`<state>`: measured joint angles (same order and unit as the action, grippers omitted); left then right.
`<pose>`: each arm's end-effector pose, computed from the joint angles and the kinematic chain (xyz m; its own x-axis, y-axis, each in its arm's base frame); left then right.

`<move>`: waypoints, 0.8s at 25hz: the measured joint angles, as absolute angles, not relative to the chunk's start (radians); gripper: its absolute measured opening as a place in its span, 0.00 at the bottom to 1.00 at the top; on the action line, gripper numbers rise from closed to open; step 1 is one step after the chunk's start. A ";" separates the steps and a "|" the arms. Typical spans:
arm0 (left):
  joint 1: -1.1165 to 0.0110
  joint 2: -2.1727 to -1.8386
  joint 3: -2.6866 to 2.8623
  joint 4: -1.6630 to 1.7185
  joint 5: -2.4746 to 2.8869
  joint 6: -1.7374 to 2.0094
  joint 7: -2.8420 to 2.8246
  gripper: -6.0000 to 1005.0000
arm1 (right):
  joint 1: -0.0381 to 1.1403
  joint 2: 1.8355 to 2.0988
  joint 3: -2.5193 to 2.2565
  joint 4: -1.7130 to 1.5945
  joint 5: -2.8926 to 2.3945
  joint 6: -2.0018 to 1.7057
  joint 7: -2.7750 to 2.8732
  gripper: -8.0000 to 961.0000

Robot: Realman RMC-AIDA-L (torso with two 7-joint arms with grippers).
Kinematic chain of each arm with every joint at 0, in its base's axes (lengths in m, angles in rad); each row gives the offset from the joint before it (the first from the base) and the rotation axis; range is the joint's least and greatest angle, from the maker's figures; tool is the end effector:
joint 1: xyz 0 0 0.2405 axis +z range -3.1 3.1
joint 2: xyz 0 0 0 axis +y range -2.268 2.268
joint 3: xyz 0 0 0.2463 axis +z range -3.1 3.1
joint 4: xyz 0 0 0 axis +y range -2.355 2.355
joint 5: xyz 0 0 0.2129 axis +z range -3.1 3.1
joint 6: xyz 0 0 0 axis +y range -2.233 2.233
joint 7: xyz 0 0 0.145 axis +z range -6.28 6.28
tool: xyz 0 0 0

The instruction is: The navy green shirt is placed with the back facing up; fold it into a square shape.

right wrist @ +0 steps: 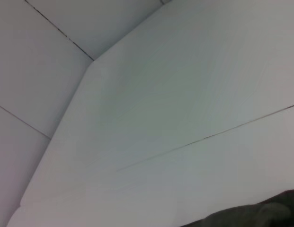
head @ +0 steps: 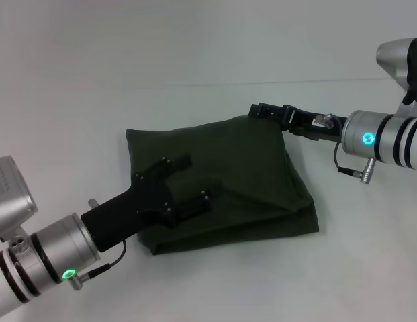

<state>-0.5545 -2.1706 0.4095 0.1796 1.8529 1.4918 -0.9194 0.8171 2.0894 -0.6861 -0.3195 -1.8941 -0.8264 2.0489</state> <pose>-0.2393 0.2982 -0.0725 0.5462 0.2454 0.8009 0.5678 -0.8114 -0.1386 0.2364 0.4269 -0.0449 0.1736 -0.7251 -0.6664 -0.9780 -0.2063 -0.0302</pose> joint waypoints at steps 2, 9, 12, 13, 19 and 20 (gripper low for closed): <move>-0.554 -2.171 0.410 0.179 1.853 1.490 -0.919 0.90 | 0.818 2.091 -0.686 -0.313 -1.889 -0.822 2.041 0.87; -0.550 -2.171 0.410 0.179 1.853 1.483 -0.922 0.90 | 0.823 2.091 -0.684 -0.294 -1.884 -0.799 2.016 0.84; -0.547 -2.171 0.410 0.179 1.853 1.483 -0.922 0.90 | 0.828 2.092 -0.685 -0.286 -1.883 -0.778 2.010 0.83; -0.546 -2.171 0.410 0.179 1.853 1.483 -0.922 0.90 | 0.831 2.093 -0.686 -0.284 -1.883 -0.771 2.006 0.82; -0.543 -2.171 0.410 0.180 1.853 1.487 -0.922 0.90 | 0.844 2.097 -0.682 -0.275 -1.882 -0.750 1.960 0.48; -0.543 -2.171 0.410 0.179 1.853 1.488 -0.922 0.90 | 0.845 2.097 -0.683 -0.274 -1.878 -0.750 1.954 0.40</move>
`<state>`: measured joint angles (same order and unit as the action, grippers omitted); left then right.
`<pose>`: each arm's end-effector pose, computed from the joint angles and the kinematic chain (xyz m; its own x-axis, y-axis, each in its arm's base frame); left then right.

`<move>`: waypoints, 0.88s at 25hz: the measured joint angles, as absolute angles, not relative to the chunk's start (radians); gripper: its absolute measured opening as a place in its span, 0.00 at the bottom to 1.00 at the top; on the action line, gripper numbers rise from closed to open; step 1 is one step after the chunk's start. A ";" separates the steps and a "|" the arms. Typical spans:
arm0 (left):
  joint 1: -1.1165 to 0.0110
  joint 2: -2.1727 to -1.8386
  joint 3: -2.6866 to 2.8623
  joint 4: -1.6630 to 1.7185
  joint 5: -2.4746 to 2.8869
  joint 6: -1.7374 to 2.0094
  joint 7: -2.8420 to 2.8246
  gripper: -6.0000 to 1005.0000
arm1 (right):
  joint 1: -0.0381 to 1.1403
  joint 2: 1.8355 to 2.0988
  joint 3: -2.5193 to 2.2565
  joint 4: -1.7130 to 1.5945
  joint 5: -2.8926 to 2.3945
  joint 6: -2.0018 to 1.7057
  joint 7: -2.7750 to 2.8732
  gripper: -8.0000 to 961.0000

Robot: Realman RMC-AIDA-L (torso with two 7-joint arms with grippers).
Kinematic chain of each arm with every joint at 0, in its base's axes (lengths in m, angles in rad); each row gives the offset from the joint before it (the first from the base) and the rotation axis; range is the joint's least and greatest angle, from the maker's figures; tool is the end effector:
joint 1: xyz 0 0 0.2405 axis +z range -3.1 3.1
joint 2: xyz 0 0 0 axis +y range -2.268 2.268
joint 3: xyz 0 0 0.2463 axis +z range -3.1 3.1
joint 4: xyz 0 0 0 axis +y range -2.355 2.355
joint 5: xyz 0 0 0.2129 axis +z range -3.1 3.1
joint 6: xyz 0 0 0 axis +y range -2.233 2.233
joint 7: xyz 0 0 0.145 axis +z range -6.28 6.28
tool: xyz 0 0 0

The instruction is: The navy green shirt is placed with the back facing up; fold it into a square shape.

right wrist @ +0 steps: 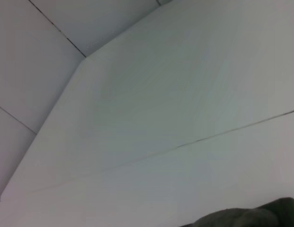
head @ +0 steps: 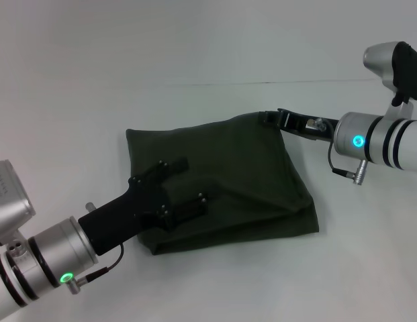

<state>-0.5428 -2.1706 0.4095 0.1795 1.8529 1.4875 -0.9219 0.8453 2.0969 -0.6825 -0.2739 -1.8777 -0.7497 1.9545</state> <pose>-0.2433 0.2957 -0.0727 0.5434 0.2553 0.7997 0.5807 -0.8022 -0.1385 0.2354 0.4303 -0.0542 0.2374 -0.7048 -0.6685 -0.9683 -0.2265 -0.1051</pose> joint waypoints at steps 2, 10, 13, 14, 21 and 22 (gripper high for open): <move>-0.543 -2.171 0.410 0.180 1.853 1.488 -0.922 0.90 | 0.847 2.097 -0.684 -0.273 -1.866 -0.750 1.941 0.27; -0.543 -2.170 0.407 0.166 1.853 1.492 -0.923 0.90 | 0.848 2.091 -0.679 -0.285 -1.857 -0.750 1.919 0.08; -0.544 -2.170 0.405 0.164 1.853 1.492 -0.923 0.90 | 0.845 2.087 -0.680 -0.310 -1.849 -0.758 1.917 0.05; -0.545 -2.171 0.405 0.163 1.853 1.492 -0.923 0.90 | 0.845 2.087 -0.680 -0.310 -1.849 -0.758 1.917 0.05; -0.548 -2.171 0.403 0.154 1.853 1.492 -0.924 0.90 | 0.842 2.084 -0.684 -0.335 -1.847 -0.766 1.924 0.04; -0.548 -2.171 0.403 0.154 1.853 1.492 -0.924 0.90 | 0.841 2.084 -0.684 -0.336 -1.848 -0.766 1.923 0.04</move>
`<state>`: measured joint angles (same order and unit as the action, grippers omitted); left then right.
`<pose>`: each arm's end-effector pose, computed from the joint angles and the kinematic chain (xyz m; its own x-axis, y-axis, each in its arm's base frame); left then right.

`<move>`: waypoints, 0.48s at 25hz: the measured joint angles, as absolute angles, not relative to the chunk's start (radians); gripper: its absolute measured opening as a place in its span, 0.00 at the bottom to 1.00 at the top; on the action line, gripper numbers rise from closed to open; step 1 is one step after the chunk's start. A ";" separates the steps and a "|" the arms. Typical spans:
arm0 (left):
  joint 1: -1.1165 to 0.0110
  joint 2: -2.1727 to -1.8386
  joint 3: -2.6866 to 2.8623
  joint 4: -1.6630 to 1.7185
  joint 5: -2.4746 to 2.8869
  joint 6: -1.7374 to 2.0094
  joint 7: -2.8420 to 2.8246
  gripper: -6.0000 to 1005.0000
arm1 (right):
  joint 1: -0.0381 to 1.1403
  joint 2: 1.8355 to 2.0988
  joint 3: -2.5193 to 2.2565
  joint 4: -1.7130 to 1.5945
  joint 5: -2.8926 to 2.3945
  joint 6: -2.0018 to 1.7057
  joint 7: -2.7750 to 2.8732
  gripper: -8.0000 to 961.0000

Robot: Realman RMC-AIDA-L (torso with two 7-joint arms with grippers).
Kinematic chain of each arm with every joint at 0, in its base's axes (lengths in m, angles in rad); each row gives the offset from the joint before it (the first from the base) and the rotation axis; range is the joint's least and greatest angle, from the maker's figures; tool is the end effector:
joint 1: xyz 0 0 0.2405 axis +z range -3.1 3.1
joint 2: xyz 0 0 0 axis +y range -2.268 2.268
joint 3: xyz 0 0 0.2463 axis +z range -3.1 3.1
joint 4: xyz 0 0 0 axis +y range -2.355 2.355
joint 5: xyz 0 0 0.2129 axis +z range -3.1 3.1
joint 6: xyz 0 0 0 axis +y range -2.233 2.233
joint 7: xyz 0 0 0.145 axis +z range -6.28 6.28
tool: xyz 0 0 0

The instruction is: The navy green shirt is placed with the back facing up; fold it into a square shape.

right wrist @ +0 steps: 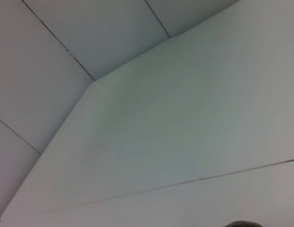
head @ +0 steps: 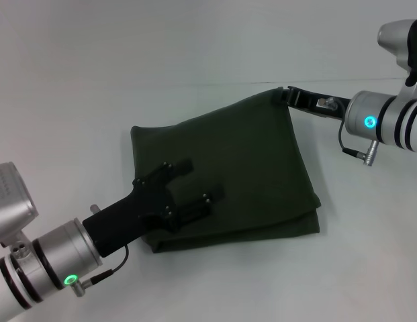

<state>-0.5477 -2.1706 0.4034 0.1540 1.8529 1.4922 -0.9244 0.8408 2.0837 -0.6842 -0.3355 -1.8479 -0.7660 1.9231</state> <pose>-0.2401 0.2935 -0.0762 0.5226 0.2696 0.8088 0.5877 -0.8012 -0.1126 0.2296 0.4434 -0.0321 0.2847 -0.6458 -0.7085 -0.9530 -0.2708 -0.1361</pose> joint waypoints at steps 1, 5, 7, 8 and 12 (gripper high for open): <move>-0.547 -2.171 0.403 0.153 1.853 1.493 -0.925 0.90 | 0.839 2.084 -0.684 -0.336 -1.849 -0.766 1.921 0.04; -0.546 -2.171 0.403 0.153 1.853 1.493 -0.935 0.90 | 0.835 2.082 -0.684 -0.332 -1.851 -0.763 1.919 0.05; -0.547 -2.171 0.403 0.153 1.853 1.494 -0.937 0.90 | 0.832 2.082 -0.684 -0.329 -1.851 -0.762 1.918 0.06; -0.547 -2.171 0.403 0.153 1.853 1.494 -0.937 0.90 | 0.830 2.082 -0.684 -0.327 -1.851 -0.760 1.918 0.06; -0.548 -2.172 0.403 0.153 1.853 1.491 -0.937 0.90 | 0.812 2.087 -0.681 -0.322 -1.848 -0.746 1.917 0.08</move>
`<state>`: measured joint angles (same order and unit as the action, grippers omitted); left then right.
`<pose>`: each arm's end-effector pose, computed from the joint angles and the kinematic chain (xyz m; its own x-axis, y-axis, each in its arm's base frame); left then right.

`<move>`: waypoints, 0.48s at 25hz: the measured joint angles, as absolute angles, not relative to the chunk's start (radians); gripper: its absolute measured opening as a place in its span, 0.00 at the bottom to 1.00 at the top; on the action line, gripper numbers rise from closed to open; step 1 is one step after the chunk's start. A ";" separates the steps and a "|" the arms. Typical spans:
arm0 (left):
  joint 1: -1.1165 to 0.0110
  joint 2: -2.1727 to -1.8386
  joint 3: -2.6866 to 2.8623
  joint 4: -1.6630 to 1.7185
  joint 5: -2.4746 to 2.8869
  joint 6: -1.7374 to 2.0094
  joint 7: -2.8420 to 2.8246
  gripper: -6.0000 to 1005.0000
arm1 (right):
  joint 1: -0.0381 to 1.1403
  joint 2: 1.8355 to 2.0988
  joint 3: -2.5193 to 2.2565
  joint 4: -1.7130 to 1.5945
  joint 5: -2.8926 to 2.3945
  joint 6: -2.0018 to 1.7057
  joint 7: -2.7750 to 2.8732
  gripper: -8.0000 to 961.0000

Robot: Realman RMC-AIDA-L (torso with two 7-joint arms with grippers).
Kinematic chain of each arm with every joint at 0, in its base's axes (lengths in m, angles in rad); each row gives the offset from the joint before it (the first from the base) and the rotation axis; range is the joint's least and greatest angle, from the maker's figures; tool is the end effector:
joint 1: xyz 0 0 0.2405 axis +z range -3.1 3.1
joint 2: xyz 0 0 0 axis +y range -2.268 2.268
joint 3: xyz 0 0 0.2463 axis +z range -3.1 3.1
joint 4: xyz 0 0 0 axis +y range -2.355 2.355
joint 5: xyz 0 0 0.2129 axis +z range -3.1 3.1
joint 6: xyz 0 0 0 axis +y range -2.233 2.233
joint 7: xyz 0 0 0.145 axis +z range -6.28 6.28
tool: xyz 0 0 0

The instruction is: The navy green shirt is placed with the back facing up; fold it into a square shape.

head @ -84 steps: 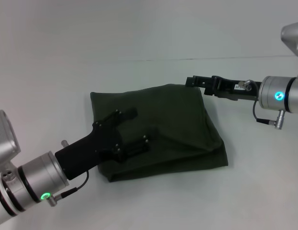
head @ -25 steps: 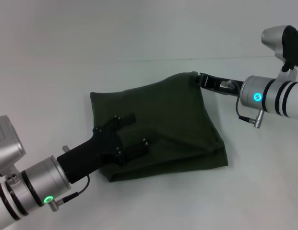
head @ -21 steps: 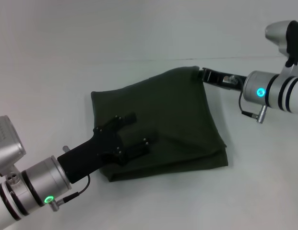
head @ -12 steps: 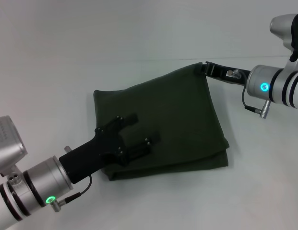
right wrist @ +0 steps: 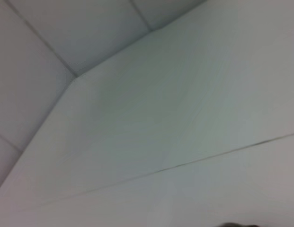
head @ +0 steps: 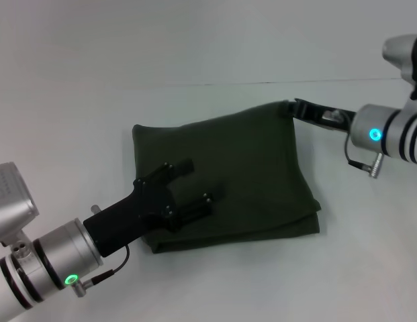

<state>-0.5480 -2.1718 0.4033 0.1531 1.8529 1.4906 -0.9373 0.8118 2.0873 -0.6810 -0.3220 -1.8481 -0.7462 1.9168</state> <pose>-0.2398 0.2934 -0.0768 0.5142 0.2814 0.8102 0.5954 -0.7970 -0.1010 0.2456 0.4349 -0.0358 0.2595 -0.6578 -0.7071 -0.9634 -0.2268 -0.1426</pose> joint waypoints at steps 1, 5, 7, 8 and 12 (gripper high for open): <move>-0.548 -2.172 0.403 0.153 1.853 1.490 -0.938 0.90 | 0.803 2.088 -0.678 -0.322 -1.846 -0.738 1.917 0.08; -0.549 -2.172 0.403 0.153 1.853 1.489 -0.939 0.90 | 0.767 2.087 -0.675 -0.329 -1.821 -0.709 1.913 0.15; -0.549 -2.172 0.403 0.153 1.853 1.489 -0.939 0.90 | 0.750 2.083 -0.674 -0.337 -1.805 -0.704 1.908 0.19; -0.549 -2.172 0.403 0.153 1.853 1.489 -0.939 0.90 | 0.743 2.081 -0.674 -0.341 -1.799 -0.704 1.904 0.21; -0.550 -2.172 0.403 0.153 1.853 1.488 -0.939 0.90 | 0.712 2.074 -0.678 -0.366 -1.794 -0.744 1.894 0.29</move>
